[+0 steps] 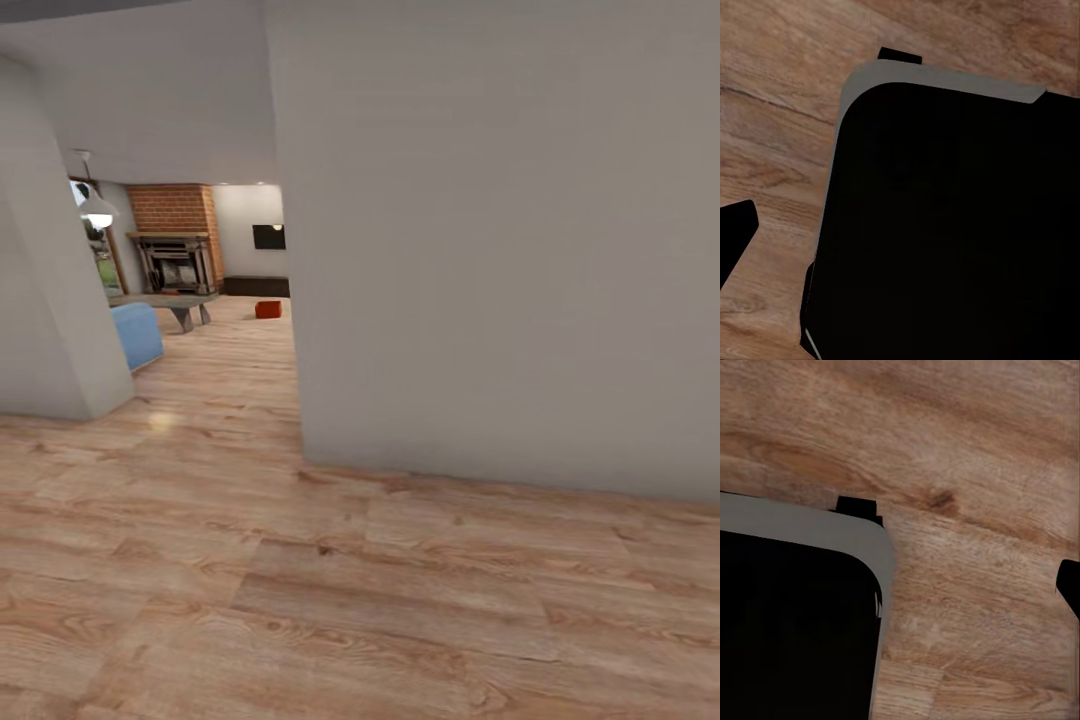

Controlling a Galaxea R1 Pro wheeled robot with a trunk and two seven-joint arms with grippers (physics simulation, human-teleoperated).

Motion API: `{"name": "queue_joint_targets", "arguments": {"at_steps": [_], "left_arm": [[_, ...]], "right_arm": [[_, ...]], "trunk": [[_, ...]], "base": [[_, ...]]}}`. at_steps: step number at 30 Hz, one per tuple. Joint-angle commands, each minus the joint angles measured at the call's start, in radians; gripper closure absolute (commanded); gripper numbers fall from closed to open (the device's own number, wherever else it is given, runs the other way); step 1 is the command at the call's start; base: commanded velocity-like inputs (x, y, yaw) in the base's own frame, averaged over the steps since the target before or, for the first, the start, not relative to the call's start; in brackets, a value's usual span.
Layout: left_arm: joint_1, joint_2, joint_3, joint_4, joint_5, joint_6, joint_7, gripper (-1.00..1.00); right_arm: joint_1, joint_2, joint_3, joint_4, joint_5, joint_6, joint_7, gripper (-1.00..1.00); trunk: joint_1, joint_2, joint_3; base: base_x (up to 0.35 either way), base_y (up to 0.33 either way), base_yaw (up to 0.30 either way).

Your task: Move the two storage containers from the living room to the garage. In the garage, place one container on the floor and stack the other container on top of it (either order is fine).

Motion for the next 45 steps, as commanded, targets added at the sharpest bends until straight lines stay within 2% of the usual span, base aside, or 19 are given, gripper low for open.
{"name": "queue_joint_targets", "arguments": {"at_steps": [1,45], "left_arm": [[0.0,0.0,0.0,-0.001,0.005,0.0,0.001,-1.0],[0.0,0.001,0.0,0.002,0.005,0.0,0.001,-1.0]], "right_arm": [[-0.001,0.0,0.008,0.002,-0.008,-0.005,0.0,-1.0],[-0.001,-0.001,0.008,0.002,-0.007,-0.005,0.0,-1.0]], "trunk": [[0.001,0.0,-0.001],[0.001,0.0,-0.001]], "base": [[0.324,0.0,0.274],[0.324,0.0,0.275]]}}
